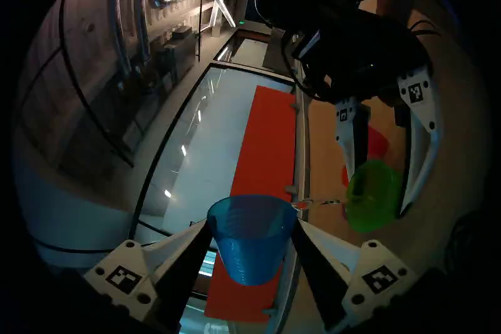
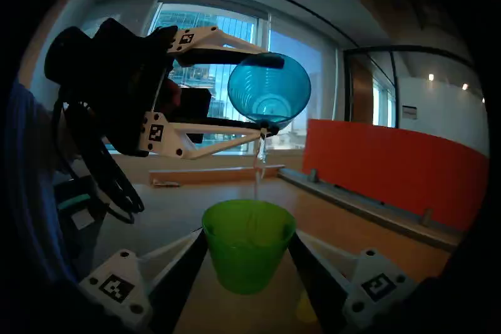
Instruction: Pour water
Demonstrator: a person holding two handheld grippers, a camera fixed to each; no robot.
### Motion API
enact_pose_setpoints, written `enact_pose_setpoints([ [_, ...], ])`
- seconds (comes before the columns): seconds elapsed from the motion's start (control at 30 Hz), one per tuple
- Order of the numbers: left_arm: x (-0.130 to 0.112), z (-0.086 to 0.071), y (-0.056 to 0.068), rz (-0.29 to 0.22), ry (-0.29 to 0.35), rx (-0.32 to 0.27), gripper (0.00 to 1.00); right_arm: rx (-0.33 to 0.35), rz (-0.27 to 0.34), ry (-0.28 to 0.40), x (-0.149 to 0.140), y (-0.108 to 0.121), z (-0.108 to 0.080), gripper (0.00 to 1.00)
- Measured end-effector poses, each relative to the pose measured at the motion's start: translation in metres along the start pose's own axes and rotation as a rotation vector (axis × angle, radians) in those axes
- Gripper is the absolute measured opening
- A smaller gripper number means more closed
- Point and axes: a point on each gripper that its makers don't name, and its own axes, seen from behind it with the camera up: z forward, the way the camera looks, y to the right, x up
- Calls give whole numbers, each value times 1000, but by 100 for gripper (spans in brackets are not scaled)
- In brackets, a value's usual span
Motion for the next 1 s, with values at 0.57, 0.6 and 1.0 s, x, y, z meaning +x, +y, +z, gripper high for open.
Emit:
enact_pose_setpoints([
  [0.57, 4, -4, -1, 80, -1, 12, 86, -4, -3, -3, 1, 1, 1, 90],
  [0.6, 4, -4, -2, 85, -1, 13, 86, -4, -3, -3, 1, 1, 1, 90],
  [1.0, 8, -2, -8, 168, 1, 22, 86, -5, -7, -4, 1, 1, 0, 90],
])
